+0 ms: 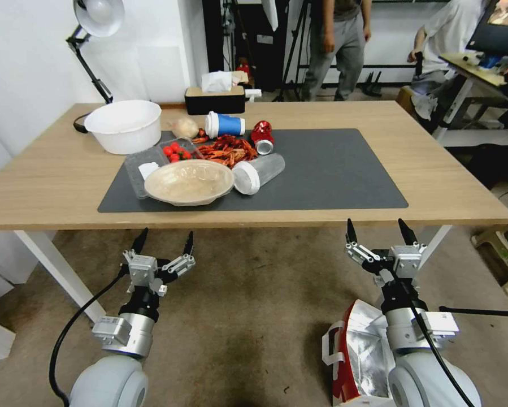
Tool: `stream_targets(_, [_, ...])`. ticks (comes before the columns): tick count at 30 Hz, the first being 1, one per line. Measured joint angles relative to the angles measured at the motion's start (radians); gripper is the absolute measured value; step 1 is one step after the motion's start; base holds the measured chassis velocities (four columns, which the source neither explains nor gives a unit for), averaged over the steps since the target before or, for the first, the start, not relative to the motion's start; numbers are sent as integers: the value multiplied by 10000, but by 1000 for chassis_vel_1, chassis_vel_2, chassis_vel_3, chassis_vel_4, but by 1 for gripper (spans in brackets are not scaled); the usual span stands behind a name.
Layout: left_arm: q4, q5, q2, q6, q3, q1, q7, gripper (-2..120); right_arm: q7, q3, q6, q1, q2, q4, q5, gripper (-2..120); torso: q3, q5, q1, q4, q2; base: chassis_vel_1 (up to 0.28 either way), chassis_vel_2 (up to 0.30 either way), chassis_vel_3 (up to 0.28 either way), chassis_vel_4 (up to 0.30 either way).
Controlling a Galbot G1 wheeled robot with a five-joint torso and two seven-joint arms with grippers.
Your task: Pick up the food delivery bag from the floor and place it on the table.
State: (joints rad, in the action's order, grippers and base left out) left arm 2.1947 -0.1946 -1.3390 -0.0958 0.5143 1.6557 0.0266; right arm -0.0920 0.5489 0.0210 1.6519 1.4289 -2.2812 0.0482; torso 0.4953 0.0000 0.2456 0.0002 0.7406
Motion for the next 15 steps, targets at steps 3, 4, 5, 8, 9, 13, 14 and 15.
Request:
stream_targets(3, [0,1,4,-14,31,16,-11,100,38,-14,28,30,28,30,-24,100,-72,1,-52,-1,-123,0,0,0,0])
stream_targets(4, [0,1,6,-21,41,24,-12,100,45,-18,39,35,39,40,-47,100,-90,0,-64,-1,-154,0,0,0,0])
stream_targets(5, [-1,1,7,-36,72,47,-13,100,57,-22,46,59,65,67,-170,100,-139,0,-98,0,-238,0,0,0,0])
stream_targets(8, [-17,-2,7,-76,90,69,-16,100,117,-18,46,121,76,73,-375,100,-197,0,-135,0,-331,0,0,0,0])
stream_targets(9, [-49,-10,0,-114,100,84,-21,100,152,-16,33,185,76,73,-474,100,-248,0,-167,-1,-415,0,0,0,0])
stream_targets(13, [-64,-17,-17,-150,101,135,-32,100,160,-34,30,218,93,52,-498,100,-331,0,-237,2,-565,0,0,0,0])
stream_targets(14, [-64,-17,-17,-150,101,135,-32,100,160,-34,30,218,93,52,-498,100,-331,0,-237,2,-565,0,0,0,0])
stream_targets(15, [-58,-18,-24,-158,102,148,-35,100,160,-42,33,225,101,18,-476,100,-367,0,-263,2,-626,0,0,0,0])
